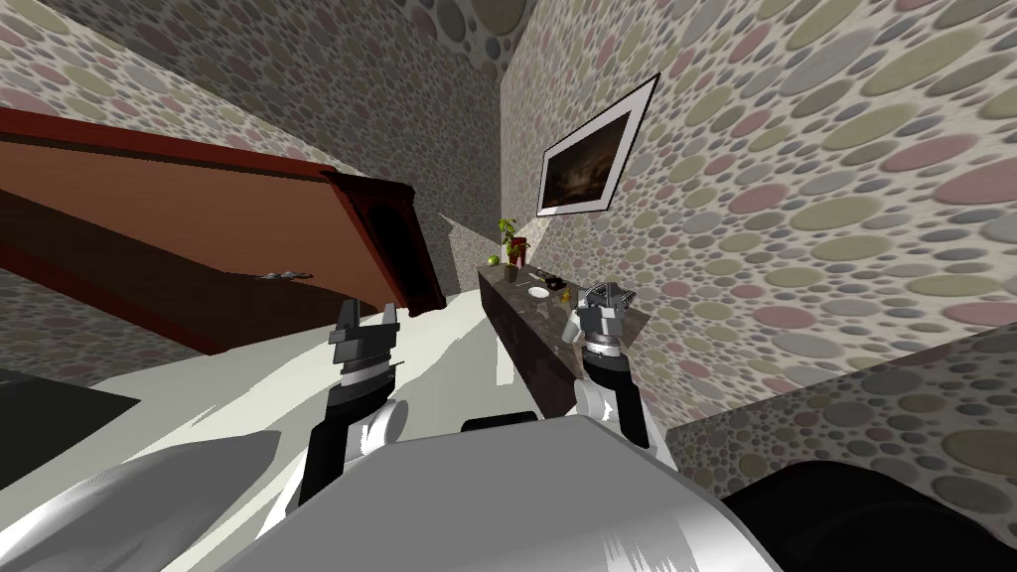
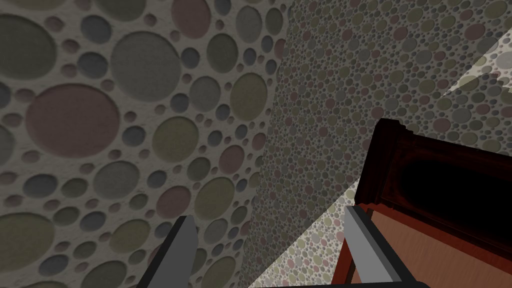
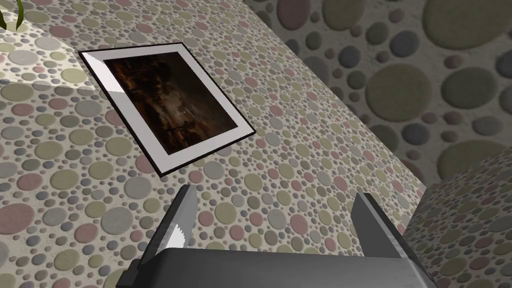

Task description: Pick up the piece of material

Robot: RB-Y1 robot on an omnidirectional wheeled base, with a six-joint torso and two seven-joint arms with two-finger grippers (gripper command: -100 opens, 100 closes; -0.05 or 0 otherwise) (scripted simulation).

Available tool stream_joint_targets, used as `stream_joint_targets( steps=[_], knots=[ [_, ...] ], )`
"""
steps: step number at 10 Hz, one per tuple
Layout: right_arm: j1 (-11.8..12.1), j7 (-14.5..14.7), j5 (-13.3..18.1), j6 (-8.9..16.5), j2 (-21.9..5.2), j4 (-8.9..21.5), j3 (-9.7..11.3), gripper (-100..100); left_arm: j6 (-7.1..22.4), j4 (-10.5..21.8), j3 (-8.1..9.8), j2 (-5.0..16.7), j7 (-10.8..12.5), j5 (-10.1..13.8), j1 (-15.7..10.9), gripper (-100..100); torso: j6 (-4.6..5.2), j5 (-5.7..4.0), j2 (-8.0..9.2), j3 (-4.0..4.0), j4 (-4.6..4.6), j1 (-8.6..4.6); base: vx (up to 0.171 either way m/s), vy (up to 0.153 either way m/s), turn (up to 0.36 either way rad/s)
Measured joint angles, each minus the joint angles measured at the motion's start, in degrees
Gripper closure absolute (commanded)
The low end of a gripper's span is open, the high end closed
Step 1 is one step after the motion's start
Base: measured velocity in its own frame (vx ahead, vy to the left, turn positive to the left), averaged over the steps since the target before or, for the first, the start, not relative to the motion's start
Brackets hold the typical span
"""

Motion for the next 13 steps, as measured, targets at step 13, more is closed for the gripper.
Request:
stream_joint_targets(
  steps=[13],
  knots=[
    [2.24,10.04,18.36,9.31,-9.46,-4.68,1.30,-100,0.00,0.00,-0.01,-0.01,0.00,0.00,0.00,0,0.00,0.06,0.08,0.04,0.02,0.24,-0.022,0.094,-0.029]
  ],
)
